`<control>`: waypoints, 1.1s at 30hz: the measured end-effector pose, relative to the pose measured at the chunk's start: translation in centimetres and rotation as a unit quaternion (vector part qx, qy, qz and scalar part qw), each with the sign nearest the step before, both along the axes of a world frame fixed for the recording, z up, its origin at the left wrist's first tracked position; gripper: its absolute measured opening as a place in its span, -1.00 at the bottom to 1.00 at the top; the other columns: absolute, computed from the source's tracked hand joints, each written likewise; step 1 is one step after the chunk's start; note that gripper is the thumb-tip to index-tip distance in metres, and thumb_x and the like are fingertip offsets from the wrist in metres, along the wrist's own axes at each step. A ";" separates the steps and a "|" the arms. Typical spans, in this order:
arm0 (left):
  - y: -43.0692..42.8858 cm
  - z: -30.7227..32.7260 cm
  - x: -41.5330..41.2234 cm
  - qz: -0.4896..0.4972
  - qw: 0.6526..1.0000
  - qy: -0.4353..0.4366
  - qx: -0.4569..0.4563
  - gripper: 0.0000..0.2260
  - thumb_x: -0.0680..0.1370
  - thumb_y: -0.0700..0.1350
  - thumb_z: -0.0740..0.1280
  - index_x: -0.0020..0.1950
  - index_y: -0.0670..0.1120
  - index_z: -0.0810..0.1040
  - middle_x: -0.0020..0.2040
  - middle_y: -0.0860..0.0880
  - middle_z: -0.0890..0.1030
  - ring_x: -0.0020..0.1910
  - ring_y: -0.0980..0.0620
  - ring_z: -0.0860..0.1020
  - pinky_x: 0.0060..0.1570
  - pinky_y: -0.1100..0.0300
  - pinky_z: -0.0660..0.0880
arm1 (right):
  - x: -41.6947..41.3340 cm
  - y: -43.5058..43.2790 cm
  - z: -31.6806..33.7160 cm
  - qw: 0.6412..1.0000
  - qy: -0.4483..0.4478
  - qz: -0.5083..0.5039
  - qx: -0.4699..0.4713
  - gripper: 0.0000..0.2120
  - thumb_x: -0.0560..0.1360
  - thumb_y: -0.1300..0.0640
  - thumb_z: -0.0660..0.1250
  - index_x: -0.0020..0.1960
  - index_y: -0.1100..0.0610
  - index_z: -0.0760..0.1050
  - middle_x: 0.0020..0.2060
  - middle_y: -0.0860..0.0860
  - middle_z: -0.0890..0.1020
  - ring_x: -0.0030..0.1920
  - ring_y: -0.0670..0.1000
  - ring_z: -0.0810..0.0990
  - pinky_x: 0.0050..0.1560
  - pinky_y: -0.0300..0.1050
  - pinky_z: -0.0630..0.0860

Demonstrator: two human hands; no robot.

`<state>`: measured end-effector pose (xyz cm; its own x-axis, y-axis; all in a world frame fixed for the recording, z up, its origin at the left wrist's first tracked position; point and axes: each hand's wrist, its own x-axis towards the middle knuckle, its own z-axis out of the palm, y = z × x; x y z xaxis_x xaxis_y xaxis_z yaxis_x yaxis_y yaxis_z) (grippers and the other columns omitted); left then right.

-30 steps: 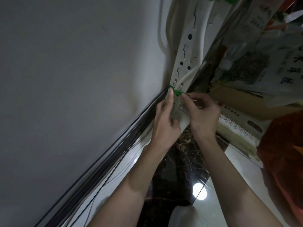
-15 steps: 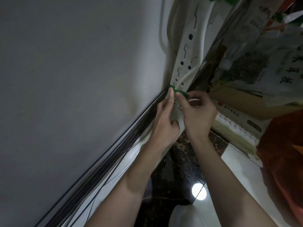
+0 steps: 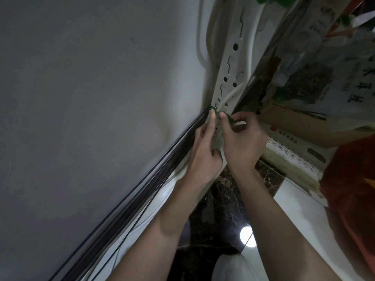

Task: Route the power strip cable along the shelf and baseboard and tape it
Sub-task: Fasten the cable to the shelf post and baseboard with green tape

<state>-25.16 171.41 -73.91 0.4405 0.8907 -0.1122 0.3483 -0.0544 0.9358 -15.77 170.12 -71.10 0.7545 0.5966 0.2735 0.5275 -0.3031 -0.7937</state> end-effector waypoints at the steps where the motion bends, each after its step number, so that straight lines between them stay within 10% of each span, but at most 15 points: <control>1: 0.1 0.1 -0.1 0.002 1.000 0.002 0.002 -0.10 0.48 -0.52 0.21 0.66 0.11 -0.02 0.50 -0.05 0.26 0.21 0.68 0.21 0.10 0.69 0.25 | 0.0 0.0 0.1 1.000 0.007 -0.001 0.001 -0.75 0.48 -0.14 0.45 -0.08 0.02 0.55 -0.21 -0.07 0.65 -0.25 -0.06 0.62 -0.18 -0.03 0.58; 10: 0.2 0.4 -0.3 0.026 0.999 -0.022 0.005 -0.08 0.49 -0.48 0.29 0.64 0.22 0.02 0.50 0.10 0.28 0.49 0.15 0.35 0.39 0.14 0.45 | 0.7 -0.6 0.5 0.993 0.115 0.008 0.016 -0.75 0.41 -0.15 0.52 0.00 -0.06 0.64 -0.14 -0.20 0.68 -0.22 -0.19 0.63 -0.07 -0.03 0.62; 26: 1.2 1.7 1.1 0.098 0.985 -0.098 -0.107 -0.25 0.55 -0.48 0.25 0.59 0.12 0.22 0.34 -0.09 0.42 0.21 0.13 0.53 0.01 0.38 0.54 | 1.4 -1.0 0.3 0.981 0.186 0.020 0.057 -0.87 0.52 0.10 0.48 0.04 0.08 0.72 -0.14 -0.15 0.72 -0.15 -0.26 0.66 -0.07 -0.39 0.54; 33: 1.6 2.0 1.6 0.108 0.986 -0.076 -0.105 -0.32 0.61 -0.38 0.22 0.60 0.18 0.20 0.32 -0.09 0.42 0.12 0.18 0.55 0.05 0.41 0.52 | 0.9 -0.3 0.0 0.951 0.298 -0.009 0.084 -0.93 0.52 0.09 0.47 -0.13 -0.05 0.68 -0.24 -0.08 0.72 -0.19 -0.04 0.68 -0.11 -0.07 0.63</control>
<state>-23.57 172.98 -71.95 0.2695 0.9296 -0.2512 0.1858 0.2058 0.9608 -14.89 169.84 -71.10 0.8154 0.5673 -0.1157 -0.0359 -0.1498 -0.9881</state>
